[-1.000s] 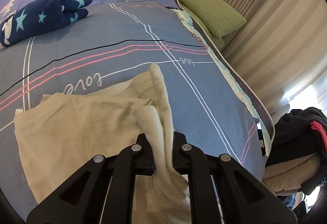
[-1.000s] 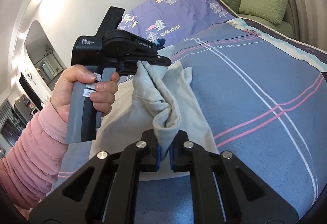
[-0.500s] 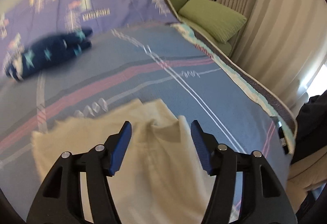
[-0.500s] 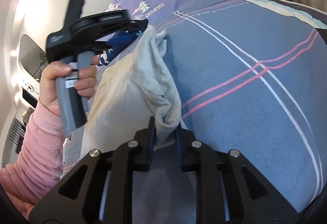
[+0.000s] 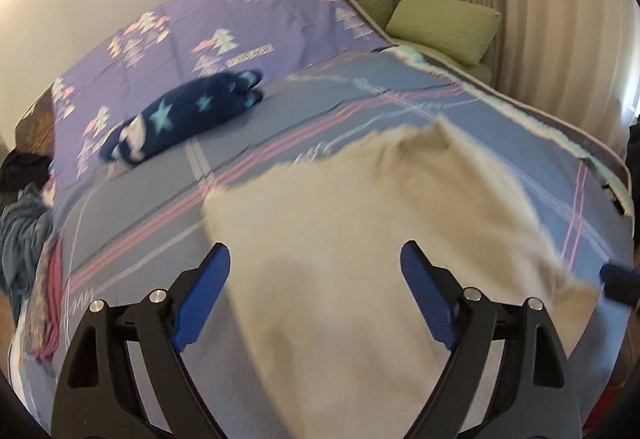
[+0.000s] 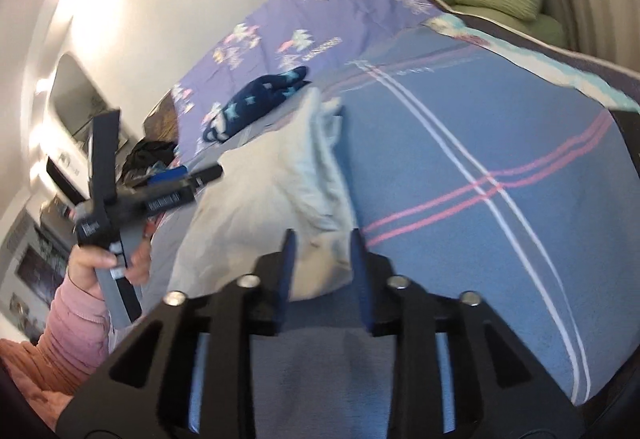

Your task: Fold small clothes

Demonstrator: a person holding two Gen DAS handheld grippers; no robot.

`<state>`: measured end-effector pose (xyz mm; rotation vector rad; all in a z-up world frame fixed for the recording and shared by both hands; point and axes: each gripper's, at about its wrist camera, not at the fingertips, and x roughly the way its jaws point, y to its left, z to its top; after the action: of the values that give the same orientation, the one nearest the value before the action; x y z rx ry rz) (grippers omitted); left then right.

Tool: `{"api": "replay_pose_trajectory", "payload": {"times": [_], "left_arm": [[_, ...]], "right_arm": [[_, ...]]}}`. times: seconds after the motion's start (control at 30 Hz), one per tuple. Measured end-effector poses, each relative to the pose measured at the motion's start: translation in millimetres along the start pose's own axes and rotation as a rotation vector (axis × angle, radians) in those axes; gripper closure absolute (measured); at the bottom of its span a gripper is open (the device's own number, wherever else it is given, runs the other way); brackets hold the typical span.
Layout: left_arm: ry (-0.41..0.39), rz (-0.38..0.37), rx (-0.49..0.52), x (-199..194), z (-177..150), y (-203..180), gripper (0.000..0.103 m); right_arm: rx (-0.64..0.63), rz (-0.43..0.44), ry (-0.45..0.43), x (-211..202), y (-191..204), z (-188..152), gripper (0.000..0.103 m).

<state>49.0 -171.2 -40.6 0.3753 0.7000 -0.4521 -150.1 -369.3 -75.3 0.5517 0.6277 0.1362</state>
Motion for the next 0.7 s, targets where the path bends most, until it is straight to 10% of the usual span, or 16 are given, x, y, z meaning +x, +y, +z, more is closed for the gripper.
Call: {"api": "replay_pose_trajectory", "payload": {"times": [0.23,0.37,0.7], "left_arm": [[0.083,0.108,-0.040,16,-37,18,0.014],[0.073,0.084,-0.120,19,-49,29,0.005],[0.117,-0.049,-0.262,31,-59,49,0.003]], "right_arm": [[-0.006,-0.037,0.105,42,13,8,0.081],[0.073,-0.099,0.167,56,-3,-2,0.099],[0.034,-0.160,0.173,52,6,-7,0.099]]}}
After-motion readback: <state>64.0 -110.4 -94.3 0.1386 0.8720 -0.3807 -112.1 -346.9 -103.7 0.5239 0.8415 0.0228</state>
